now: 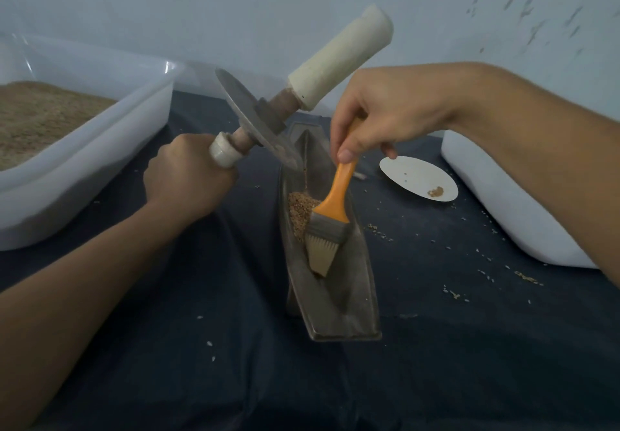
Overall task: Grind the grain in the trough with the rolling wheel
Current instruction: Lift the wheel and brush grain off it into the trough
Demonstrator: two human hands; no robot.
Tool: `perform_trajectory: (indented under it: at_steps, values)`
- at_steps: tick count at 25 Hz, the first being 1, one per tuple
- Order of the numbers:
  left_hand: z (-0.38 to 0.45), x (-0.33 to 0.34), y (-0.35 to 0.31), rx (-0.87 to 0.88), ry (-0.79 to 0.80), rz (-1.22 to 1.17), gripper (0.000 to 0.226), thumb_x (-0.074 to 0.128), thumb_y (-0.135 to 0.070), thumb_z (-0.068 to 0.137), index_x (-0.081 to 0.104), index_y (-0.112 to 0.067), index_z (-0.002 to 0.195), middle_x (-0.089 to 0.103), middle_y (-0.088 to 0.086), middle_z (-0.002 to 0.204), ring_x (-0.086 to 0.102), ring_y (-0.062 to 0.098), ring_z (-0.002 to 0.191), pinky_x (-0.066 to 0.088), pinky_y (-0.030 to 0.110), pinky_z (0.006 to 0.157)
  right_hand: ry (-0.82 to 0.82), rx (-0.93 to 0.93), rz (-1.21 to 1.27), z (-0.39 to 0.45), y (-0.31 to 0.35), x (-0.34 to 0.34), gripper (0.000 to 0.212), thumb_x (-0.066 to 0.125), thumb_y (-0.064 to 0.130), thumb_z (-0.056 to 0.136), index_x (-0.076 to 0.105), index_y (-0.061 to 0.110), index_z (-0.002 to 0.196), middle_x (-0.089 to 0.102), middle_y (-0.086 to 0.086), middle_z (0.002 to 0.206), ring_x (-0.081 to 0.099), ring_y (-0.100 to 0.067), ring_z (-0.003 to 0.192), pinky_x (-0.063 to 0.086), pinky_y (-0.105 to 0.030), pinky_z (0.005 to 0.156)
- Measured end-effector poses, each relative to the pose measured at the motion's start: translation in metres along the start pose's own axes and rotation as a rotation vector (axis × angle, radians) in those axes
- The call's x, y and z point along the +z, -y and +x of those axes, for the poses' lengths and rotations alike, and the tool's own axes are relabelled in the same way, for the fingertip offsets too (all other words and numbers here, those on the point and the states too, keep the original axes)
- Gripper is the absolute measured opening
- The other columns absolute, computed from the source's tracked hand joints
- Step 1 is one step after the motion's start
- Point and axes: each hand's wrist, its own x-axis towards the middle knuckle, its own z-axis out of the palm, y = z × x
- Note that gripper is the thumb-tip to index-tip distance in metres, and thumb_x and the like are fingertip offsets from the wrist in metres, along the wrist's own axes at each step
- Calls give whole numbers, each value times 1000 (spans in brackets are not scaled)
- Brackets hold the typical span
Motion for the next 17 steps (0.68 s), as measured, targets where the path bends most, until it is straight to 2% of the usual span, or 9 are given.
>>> perform_trajectory:
  at_steps: [2, 4, 8, 10, 12, 15, 17]
  values:
    - [0, 0, 1, 3, -2, -3, 10, 66, -30, 70, 56, -26, 69, 57, -5, 67, 55, 25, 66, 38, 33, 61, -53, -3, -16, -3, -2, -8, 7, 72, 15, 82, 74, 21, 79, 59, 3, 58, 52, -4, 48, 49, -26, 51]
    - [0, 0, 2, 4, -6, -11, 11, 66, -30, 70, 55, -27, 68, 56, -7, 65, 52, 21, 63, 37, 31, 59, -24, -16, 48, -11, -4, -18, 7, 72, 16, 81, 75, 22, 79, 59, 7, 56, 53, -4, 48, 48, -23, 50]
    - [1, 1, 3, -4, -6, -3, 12, 65, -32, 69, 54, -28, 67, 57, -6, 66, 53, 25, 67, 39, 33, 62, 121, -52, 117, -9, 0, -14, 6, 73, 16, 81, 76, 21, 80, 62, -7, 65, 53, -7, 52, 49, -23, 51]
    - [1, 1, 3, 1, 2, 3, 12, 66, -31, 70, 54, -28, 68, 57, -5, 67, 55, 26, 68, 41, 34, 62, 92, -27, 56, 1, 1, -2, 5, 72, 13, 82, 75, 18, 81, 62, -20, 73, 53, -9, 54, 50, -24, 50]
    - [1, 1, 3, 3, 6, 3, 12, 66, -31, 70, 55, -28, 69, 58, -4, 68, 56, 27, 68, 42, 34, 63, 31, -6, -10, 6, 2, 2, 5, 71, 13, 83, 74, 17, 81, 64, -22, 77, 53, -13, 56, 51, -26, 51]
    - [1, 1, 3, 6, 2, 3, 11, 66, -30, 70, 56, -27, 69, 58, -4, 66, 56, 26, 67, 41, 33, 61, -39, 13, -28, -2, 1, -14, 7, 72, 14, 82, 74, 20, 78, 64, -6, 65, 54, -7, 52, 49, -25, 51]
    - [0, 1, 1, 6, -1, 8, 12, 66, -30, 70, 55, -27, 68, 57, -5, 66, 56, 27, 67, 40, 33, 61, -4, 0, 23, -10, 3, -23, 7, 72, 15, 82, 74, 21, 79, 63, 3, 62, 54, -3, 50, 48, -21, 51]
